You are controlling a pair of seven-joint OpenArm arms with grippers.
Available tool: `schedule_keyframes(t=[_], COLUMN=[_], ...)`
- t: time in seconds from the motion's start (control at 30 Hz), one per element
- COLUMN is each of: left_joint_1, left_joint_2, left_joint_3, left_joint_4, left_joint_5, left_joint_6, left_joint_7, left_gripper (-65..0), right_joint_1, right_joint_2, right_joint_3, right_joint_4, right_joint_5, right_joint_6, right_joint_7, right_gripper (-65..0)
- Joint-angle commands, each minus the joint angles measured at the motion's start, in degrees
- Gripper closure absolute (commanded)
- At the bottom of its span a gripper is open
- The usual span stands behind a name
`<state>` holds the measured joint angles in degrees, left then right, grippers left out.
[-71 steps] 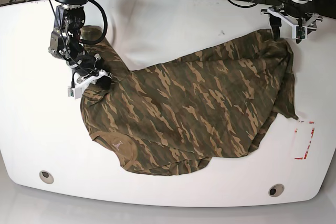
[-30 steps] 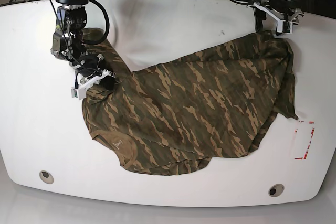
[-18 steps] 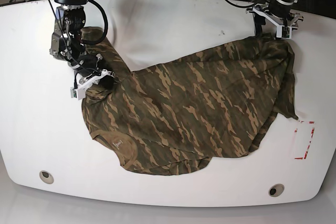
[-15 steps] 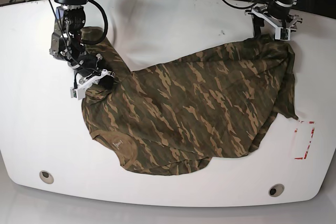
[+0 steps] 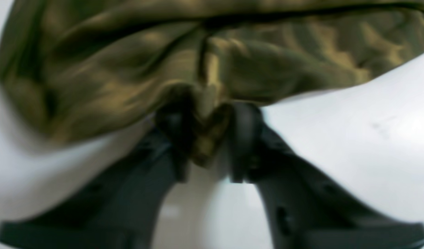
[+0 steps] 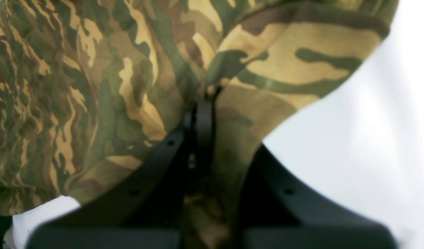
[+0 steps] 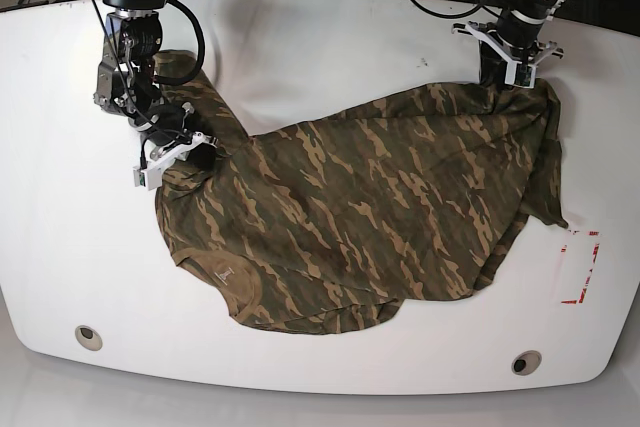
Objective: Layout the t-shirt on the table in an organized manner, then fold the t-shirt properly
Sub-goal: 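Pull the shirt corners outward with both grippers to spread it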
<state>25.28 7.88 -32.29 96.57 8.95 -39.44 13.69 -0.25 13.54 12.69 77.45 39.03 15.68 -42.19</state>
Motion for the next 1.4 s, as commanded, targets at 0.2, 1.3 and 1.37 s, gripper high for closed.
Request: schedule_keyframes(t=[0.2, 1.3, 1.37], left_joint_1=[-0.3, -1.8, -1.8], left_joint_2=[0.2, -16.8, -17.7], left_joint_3=[0.6, -3.7, -3.4], left_joint_4=[0.7, 15.1, 15.1], left_joint_5=[3.5, 3.0, 3.0], left_joint_6=[-0.6, -0.6, -0.6], left_joint_7=[2.4, 17.8, 18.0], left_gripper=[-2.9, -2.9, -2.9], right_joint_1=[-0.5, -24.7, -25.6], right_joint_2=[0.8, 0.9, 0.9], right_joint_3=[0.2, 0.6, 0.7], right_joint_4=[0.7, 34.8, 35.3], right_joint_5=[-0.5, -0.1, -0.1], right_joint_6=[-0.2, -0.7, -0.7], right_joint_7=[-0.5, -0.8, -0.8], right_gripper=[0.0, 0.0, 0.0])
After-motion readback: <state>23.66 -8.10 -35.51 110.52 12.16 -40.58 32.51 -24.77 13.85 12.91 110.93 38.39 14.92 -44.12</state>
